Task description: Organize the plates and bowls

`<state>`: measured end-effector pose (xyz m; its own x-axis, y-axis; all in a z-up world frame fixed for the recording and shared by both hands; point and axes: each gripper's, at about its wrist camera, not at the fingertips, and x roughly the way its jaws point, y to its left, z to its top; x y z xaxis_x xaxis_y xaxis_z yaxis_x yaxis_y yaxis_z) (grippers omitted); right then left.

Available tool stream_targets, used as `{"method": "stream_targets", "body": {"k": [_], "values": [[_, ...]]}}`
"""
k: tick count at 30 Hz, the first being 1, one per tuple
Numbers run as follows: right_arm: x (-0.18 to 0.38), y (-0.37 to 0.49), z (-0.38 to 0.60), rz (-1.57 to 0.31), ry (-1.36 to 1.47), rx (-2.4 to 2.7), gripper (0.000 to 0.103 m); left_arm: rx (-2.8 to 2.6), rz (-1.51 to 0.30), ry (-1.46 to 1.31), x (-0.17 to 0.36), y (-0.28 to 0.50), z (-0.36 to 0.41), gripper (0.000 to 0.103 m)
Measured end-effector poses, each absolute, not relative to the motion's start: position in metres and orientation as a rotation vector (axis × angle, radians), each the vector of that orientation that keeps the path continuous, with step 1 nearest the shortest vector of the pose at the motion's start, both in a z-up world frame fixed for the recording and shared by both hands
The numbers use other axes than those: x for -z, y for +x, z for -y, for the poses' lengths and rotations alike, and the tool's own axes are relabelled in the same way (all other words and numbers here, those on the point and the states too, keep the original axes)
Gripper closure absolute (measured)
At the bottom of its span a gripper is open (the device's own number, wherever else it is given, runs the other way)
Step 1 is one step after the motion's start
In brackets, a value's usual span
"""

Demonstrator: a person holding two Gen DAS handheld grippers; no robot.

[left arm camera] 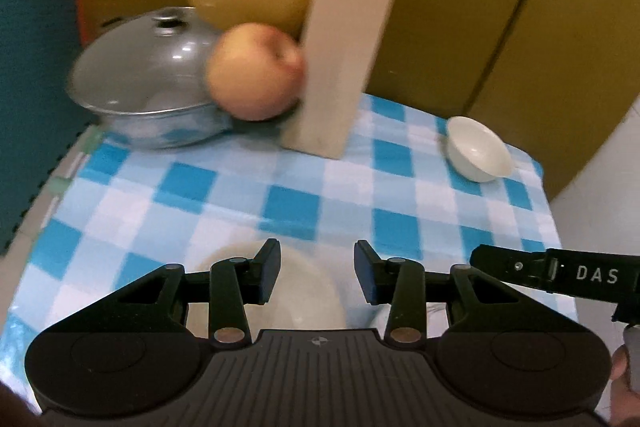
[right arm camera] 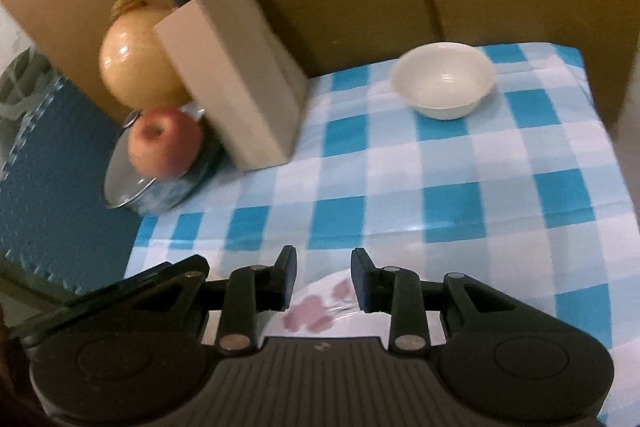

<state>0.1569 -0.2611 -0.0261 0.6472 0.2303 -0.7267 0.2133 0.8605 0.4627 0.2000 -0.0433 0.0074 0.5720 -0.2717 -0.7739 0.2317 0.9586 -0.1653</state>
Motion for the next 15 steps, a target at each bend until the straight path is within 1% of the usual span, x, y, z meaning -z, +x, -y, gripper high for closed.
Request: {"method": "stream_targets", "body": {"k": [15], "values": [[0.03,0.151,0.32,-0.833,0.575,0.123,0.078,0.355,-0.918,0.073,0.007,0.217,0.134,0.053]]}}
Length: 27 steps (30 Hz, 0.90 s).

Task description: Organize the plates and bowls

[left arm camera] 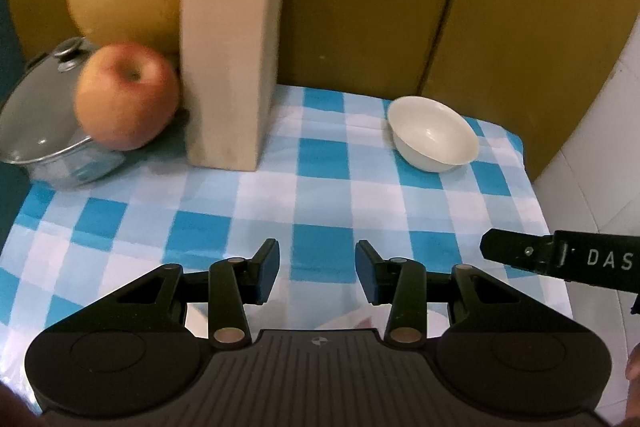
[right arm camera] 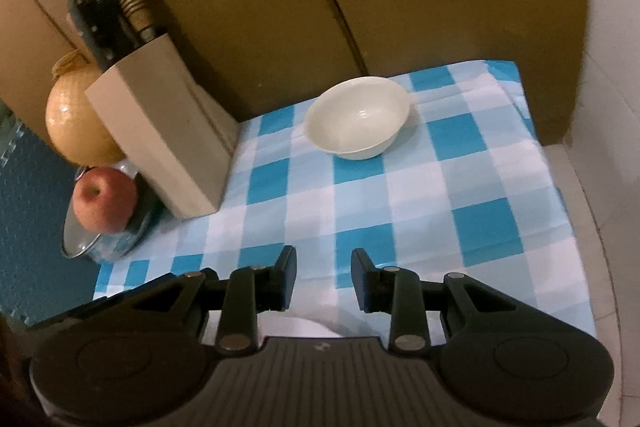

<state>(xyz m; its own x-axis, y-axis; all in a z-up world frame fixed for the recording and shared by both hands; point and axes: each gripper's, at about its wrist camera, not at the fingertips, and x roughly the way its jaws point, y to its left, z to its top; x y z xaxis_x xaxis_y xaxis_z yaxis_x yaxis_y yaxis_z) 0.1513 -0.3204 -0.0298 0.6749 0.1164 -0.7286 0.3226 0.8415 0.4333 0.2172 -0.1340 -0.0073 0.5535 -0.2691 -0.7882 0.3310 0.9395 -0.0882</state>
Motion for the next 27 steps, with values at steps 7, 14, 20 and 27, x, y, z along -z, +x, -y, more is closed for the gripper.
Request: {"method": "stream_targets", "body": {"k": [7,14,20,27], "values": [[0.033,0.153,0.327,-0.831,0.568,0.147,0.078,0.369,-0.892,0.149,0.014,0.216,0.159,0.052],[0.033,0.155,0.327,-0.825,0.572,0.154,0.078,0.366,-0.87,0.184,0.016,0.217,0.167,0.05],[0.036,0.157,0.328,-0.828,0.576,0.163,0.078,0.361,-0.839,0.219,0.015,0.215,0.172,0.049],[0.037,0.162,0.333,-0.821,0.587,0.178,0.078,0.359,-0.81,0.252,0.018,0.216,0.177,0.046]]}}
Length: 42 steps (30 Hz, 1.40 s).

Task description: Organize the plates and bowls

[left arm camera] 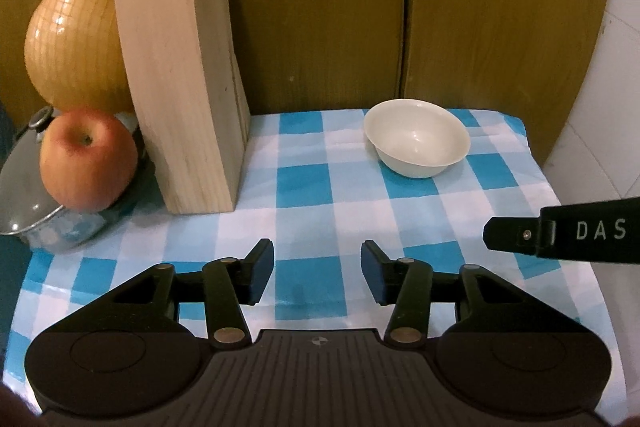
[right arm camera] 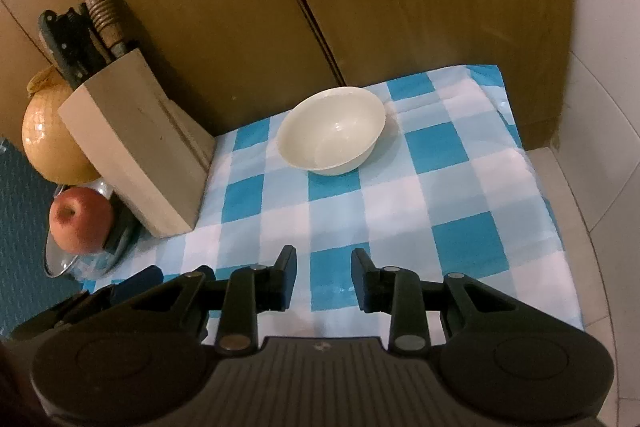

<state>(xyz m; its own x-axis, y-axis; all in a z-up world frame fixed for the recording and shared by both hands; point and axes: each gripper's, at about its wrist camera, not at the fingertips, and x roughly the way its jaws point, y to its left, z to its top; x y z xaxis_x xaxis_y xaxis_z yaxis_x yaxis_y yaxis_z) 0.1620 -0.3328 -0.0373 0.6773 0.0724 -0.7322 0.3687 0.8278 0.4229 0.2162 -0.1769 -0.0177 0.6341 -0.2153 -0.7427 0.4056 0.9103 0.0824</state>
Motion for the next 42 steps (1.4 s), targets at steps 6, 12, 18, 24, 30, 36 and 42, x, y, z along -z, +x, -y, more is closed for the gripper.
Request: {"method": "stream_targets", "body": {"k": [6,12,18,24,30,36,42], "values": [[0.042,0.168,0.342,-0.819,0.594,0.206,0.078,0.353,-0.792,0.268,0.022,0.22,0.18,0.046],[0.046,0.173,0.35,-0.812,0.602,0.217,0.078,0.359,-0.77,0.292,0.026,0.225,0.187,0.046],[0.049,0.186,0.36,-0.797,0.612,0.236,0.078,0.369,-0.759,0.304,0.031,0.232,0.196,0.045],[0.054,0.199,0.369,-0.786,0.627,0.258,0.078,0.373,-0.767,0.296,0.038,0.242,0.205,0.045],[0.062,0.212,0.377,-0.785,0.637,0.275,0.078,0.381,-0.773,0.26,0.038,0.257,0.212,0.045],[0.068,0.222,0.382,-0.764,0.657,0.27,0.078,0.405,-0.783,0.18,0.037,0.276,0.22,0.045],[0.073,0.24,0.385,-0.743,0.673,0.263,0.078,0.419,-0.799,0.135,0.041,0.295,0.233,0.045]]}}
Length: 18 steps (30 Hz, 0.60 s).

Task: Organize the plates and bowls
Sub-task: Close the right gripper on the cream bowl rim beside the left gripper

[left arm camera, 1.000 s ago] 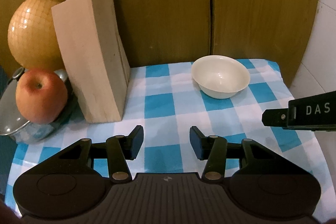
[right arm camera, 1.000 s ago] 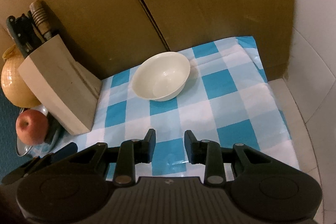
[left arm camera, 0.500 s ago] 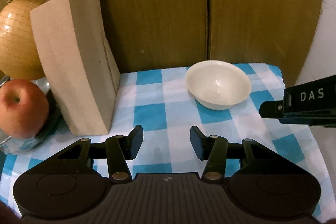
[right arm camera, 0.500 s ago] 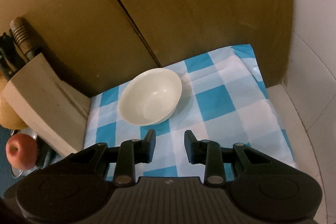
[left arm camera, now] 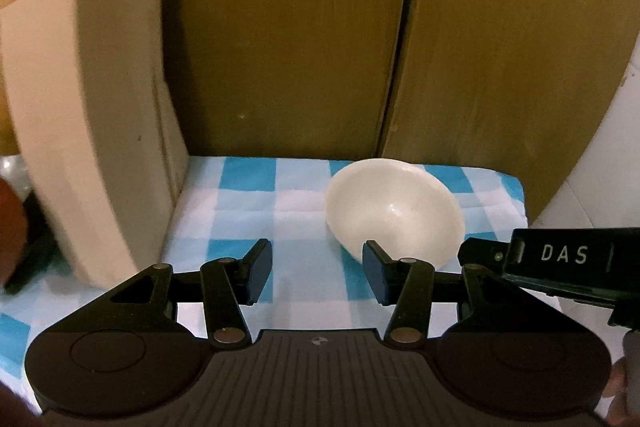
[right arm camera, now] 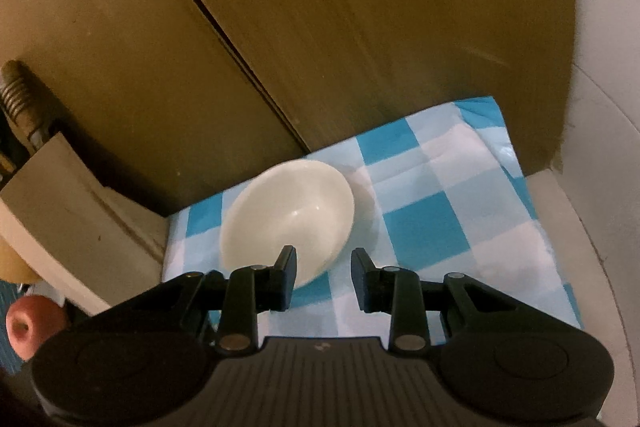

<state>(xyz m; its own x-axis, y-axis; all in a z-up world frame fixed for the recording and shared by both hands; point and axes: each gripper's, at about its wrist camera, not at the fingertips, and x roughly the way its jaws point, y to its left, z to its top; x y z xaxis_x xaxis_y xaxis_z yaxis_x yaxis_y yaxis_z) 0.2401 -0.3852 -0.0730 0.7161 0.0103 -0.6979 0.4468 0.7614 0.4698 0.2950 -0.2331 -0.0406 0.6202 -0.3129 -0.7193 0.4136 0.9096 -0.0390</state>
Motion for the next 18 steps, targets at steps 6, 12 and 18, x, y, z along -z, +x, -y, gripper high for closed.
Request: {"method": "stream_targets", "body": {"k": [6,12,18], "values": [[0.09,0.262,0.392,-0.745,0.73,0.269,0.078,0.392,-0.845,0.144,0.056,0.317,0.244,0.044],[0.101,0.274,0.4,-0.746,0.756,0.267,0.078,0.397,-0.883,0.096,0.062,0.337,0.249,0.045],[0.116,0.281,0.405,-0.81,0.779,0.237,0.096,0.404,-0.92,0.111,0.078,0.346,0.261,0.049]]}}
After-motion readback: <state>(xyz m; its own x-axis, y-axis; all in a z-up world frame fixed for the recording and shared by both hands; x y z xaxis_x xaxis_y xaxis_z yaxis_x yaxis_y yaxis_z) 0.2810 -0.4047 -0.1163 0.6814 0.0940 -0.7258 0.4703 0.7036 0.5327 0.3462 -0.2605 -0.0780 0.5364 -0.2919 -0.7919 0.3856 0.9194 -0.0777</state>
